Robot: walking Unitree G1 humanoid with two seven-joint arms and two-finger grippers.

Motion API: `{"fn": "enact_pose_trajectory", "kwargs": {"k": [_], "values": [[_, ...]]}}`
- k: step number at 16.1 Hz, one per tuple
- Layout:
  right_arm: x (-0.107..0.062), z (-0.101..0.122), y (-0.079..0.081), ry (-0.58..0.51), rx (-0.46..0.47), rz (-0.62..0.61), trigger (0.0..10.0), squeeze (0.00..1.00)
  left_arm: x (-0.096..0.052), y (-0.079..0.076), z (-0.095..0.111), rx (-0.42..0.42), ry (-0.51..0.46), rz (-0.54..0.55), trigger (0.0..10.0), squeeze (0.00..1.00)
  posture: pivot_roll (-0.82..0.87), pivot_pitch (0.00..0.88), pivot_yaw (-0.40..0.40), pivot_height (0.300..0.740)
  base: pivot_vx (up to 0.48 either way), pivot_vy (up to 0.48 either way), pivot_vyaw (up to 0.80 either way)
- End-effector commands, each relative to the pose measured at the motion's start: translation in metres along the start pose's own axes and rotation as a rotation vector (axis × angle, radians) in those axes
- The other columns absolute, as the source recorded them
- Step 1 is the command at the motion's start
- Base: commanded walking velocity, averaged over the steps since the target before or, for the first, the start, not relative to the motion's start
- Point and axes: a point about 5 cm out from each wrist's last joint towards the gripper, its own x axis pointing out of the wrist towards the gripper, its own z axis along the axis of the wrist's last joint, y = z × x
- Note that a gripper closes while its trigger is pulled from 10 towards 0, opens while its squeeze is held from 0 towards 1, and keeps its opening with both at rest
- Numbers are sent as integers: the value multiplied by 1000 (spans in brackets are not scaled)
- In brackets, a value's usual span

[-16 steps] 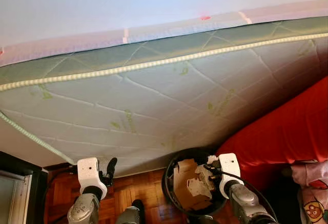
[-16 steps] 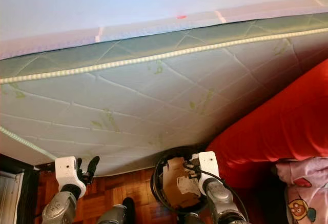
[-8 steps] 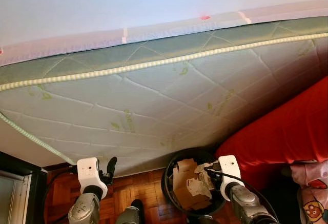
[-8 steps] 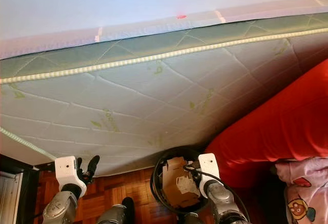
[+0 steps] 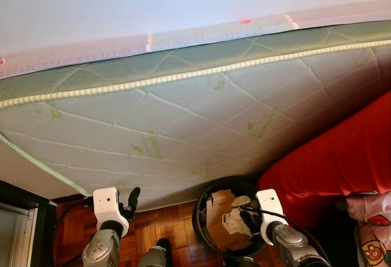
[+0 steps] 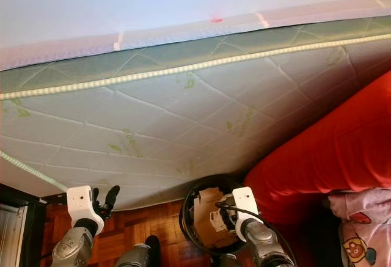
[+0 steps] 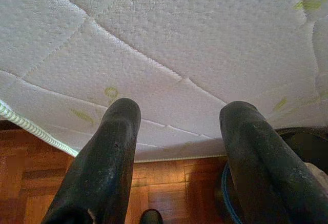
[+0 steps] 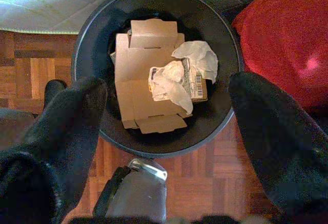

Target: Clean up the room

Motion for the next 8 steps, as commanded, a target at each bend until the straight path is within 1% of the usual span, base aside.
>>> {"fn": "enact_pose_trajectory", "kwargs": {"k": [1, 2, 3, 4, 6, 8], "values": [[-2, -14, 2, 42, 17, 9, 10000, 1000, -5, 4, -9, 5, 30, 10, 10000, 0, 176, 207, -30, 740, 0, 0, 0], [-2, -12, 4, 21, 35, 17, 10000, 1000, -6, 4, -12, 7, 49, 12, 10000, 0, 177, 201, -31, 740, 0, 0, 0], [-2, -9, 5, -17, 74, 20, 10000, 0, -8, 5, -19, 15, 87, 20, 10000, 0, 186, 182, -33, 740, 0, 0, 0], [-2, -10, 4, -27, 100, 12, 10000, 0, -10, 7, -24, 13, 113, 32, 10000, 0, 194, 163, -38, 740, 0, 0, 0], [-6, -14, -7, -70, 288, -75, 10000, 0, -20, 15, -44, 11, 225, 75, 10000, 0, 208, 93, -40, 740, 0, 0, 0], [-8, -19, -13, -89, 345, -105, 10000, 0, -26, 21, -54, 10, 296, 108, 10000, 0, 196, 44, -35, 740, 0, 0, 0]]}}
